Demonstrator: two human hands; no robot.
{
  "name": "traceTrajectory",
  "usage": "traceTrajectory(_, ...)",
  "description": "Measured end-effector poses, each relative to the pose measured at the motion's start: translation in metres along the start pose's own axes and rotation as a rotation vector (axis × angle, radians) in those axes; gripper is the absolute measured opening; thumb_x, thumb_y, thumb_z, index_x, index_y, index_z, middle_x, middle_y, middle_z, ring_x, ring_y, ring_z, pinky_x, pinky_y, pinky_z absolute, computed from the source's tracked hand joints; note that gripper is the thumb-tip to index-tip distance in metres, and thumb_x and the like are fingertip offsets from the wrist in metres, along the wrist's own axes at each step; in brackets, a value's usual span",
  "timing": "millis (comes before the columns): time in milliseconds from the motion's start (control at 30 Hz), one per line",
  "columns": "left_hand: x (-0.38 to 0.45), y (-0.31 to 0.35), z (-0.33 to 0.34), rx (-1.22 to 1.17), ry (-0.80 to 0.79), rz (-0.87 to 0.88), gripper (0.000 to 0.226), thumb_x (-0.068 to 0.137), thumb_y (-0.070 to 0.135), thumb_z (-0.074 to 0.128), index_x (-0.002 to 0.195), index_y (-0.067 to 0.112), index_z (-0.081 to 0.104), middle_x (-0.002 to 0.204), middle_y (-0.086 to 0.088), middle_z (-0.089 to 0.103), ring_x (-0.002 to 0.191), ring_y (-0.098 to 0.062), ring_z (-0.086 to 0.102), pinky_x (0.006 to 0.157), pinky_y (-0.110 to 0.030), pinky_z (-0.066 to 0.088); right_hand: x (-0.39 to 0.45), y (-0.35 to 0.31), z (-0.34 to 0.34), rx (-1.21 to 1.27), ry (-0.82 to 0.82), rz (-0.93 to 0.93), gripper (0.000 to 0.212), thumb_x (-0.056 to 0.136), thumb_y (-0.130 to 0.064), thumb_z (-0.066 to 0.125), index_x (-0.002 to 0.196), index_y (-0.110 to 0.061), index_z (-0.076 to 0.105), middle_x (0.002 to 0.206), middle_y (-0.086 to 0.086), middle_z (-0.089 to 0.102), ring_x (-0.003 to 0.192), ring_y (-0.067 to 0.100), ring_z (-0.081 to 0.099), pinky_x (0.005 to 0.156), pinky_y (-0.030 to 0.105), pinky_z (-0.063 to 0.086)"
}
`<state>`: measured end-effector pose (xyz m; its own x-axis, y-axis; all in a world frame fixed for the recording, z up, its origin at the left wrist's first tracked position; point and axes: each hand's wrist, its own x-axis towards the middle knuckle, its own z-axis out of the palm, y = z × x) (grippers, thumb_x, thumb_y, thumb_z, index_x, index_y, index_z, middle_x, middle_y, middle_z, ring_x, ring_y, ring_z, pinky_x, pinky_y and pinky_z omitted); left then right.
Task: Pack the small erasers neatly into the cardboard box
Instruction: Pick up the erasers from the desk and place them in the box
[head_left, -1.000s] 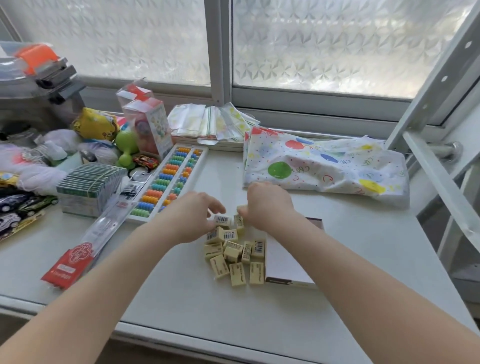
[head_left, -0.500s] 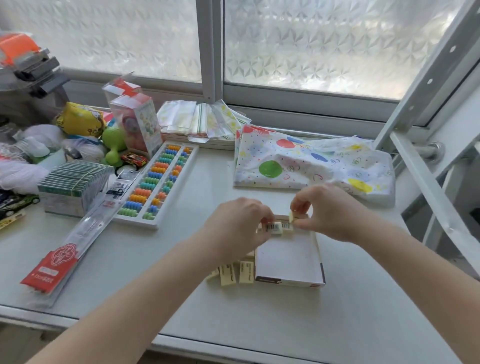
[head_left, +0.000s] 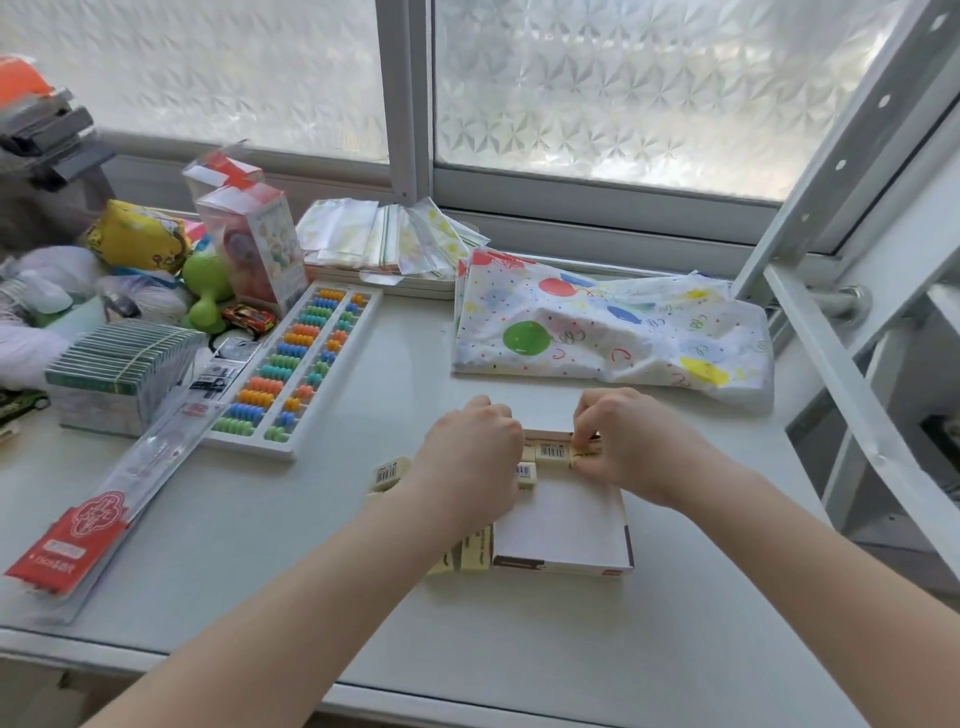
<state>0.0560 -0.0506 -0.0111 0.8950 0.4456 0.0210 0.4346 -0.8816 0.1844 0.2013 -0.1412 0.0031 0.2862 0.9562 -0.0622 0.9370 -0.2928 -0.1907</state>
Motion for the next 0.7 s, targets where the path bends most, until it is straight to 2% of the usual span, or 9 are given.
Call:
traceTrajectory(133,-0.006,-0.004,-0.012,-0.123,0.026,-0.035,0.026,0.083,0.022,0.058,0.108,0.019,0.068,0.109,0.004,0.059,0.105,-0.015,0.053,0.084,-0.032,0.049,-0.003,0.005,0.002,0.028,0.016,-0.002,0.016,0.078,-0.022,0.065,0.092,-0.014,0.07,0.096,-0.002,0.062,0.091,0.015,0.052,0.072,0.021,0.034)
traceTrajectory(200,-0.012,-0.018,-0.032,-0.195,0.119,-0.094,0.031,0.082,0.03,0.064,0.111,0.022,0.066,0.11,0.008,0.06,0.101,-0.012,0.057,0.085,-0.03,0.049,-0.005,0.006,-0.001,0.049,0.015,0.001,0.019,0.076,-0.025,0.068,0.094,-0.018,0.068,0.097,-0.005,0.061,0.093,0.016,0.054,0.077,0.026,0.041)
traceTrajectory(267,-0.018,-0.041,-0.052,-0.202,0.156,-0.162,0.03,0.081,0.028,0.065,0.11,0.022,0.066,0.107,0.008,0.063,0.096,-0.01,0.058,0.083,-0.028,0.049,-0.004,-0.001,-0.008,0.089,0.059,-0.011,0.025,0.075,-0.03,0.07,0.098,-0.021,0.066,0.101,-0.007,0.061,0.095,0.016,0.055,0.083,0.033,0.046)
traceTrajectory(367,-0.029,-0.071,-0.061,-0.166,0.007,-0.264,0.031,0.081,0.023,0.066,0.112,0.024,0.066,0.104,0.007,0.066,0.092,-0.009,0.059,0.08,-0.025,0.049,0.003,-0.028,-0.014,0.182,0.134,-0.097,0.025,0.077,-0.029,0.068,0.101,-0.021,0.067,0.102,-0.005,0.065,0.097,0.016,0.057,0.085,0.03,0.045)
traceTrajectory(467,-0.038,-0.079,-0.048,-0.158,-0.158,-0.29,0.034,0.082,0.025,0.066,0.116,0.025,0.063,0.109,0.008,0.065,0.095,-0.008,0.059,0.083,-0.025,0.051,0.019,-0.063,-0.003,0.184,0.08,-0.127,0.027,0.081,-0.03,0.064,0.105,-0.018,0.066,0.105,-0.001,0.067,0.1,0.018,0.057,0.087,0.031,0.047)
traceTrajectory(567,-0.041,-0.079,-0.035,-0.218,-0.187,-0.275,0.033,0.086,0.024,0.062,0.119,0.026,0.061,0.113,0.009,0.064,0.098,-0.005,0.058,0.085,-0.021,0.048,0.038,-0.089,0.015,0.107,0.013,-0.062,0.033,0.083,-0.037,0.059,0.103,-0.012,0.064,0.1,0.005,0.066,0.097,0.025,0.06,0.083,0.038,0.051)
traceTrajectory(700,-0.043,-0.081,-0.031,-0.293,-0.237,-0.236,0.034,0.086,0.019,0.058,0.119,0.026,0.061,0.115,0.01,0.063,0.102,-0.003,0.058,0.086,-0.021,0.048,0.05,-0.106,0.03,0.075,0.014,-0.016,0.019,0.086,-0.023,0.053,0.093,-0.007,0.059,0.094,0.013,0.059,0.09,0.032,0.059,0.068,0.032,0.043)
